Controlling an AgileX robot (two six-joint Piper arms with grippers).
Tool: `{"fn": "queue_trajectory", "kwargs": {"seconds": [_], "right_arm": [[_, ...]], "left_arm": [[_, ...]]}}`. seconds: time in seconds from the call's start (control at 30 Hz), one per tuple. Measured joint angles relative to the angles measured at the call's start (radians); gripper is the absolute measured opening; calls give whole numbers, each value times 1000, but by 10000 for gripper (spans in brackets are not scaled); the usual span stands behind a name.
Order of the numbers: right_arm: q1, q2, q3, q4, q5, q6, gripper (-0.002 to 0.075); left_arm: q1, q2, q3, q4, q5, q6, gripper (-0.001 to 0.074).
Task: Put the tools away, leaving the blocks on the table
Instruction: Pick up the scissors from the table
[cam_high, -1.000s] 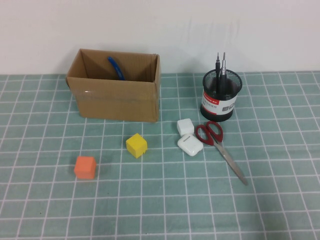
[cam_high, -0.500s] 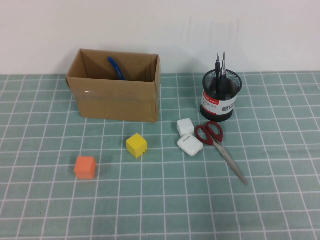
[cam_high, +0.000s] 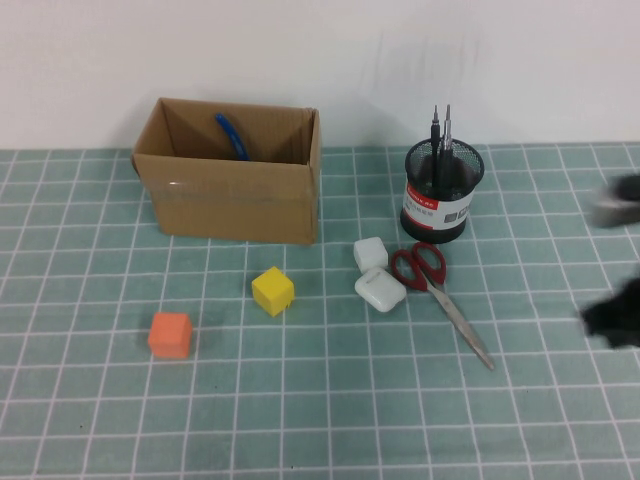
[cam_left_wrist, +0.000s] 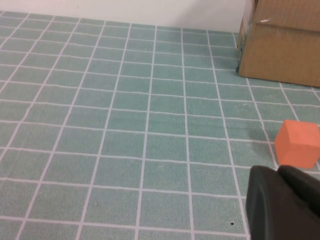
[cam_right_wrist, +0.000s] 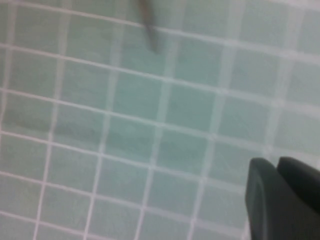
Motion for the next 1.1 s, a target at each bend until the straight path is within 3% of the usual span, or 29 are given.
{"fn": "queue_trajectory", "kwargs": {"seconds": [0.2, 0.3, 0.5, 0.57, 1.1], "right_arm": [[151, 268, -191, -54, -9, -85, 27], [180, 379, -264, -58, -13, -135, 110], [191, 571, -384, -96, -43, -171, 348], [191, 625, -424, -103, -54, -175, 384], [207, 780, -529, -67, -143, -237, 404]], "left_arm": [[0, 0, 0, 0, 0, 0, -3], [0, 0, 0, 0, 0, 0, -3], [0, 0, 0, 0, 0, 0, -3], [0, 0, 0, 0, 0, 0, -3], [0, 0, 0, 0, 0, 0, -3]]}}
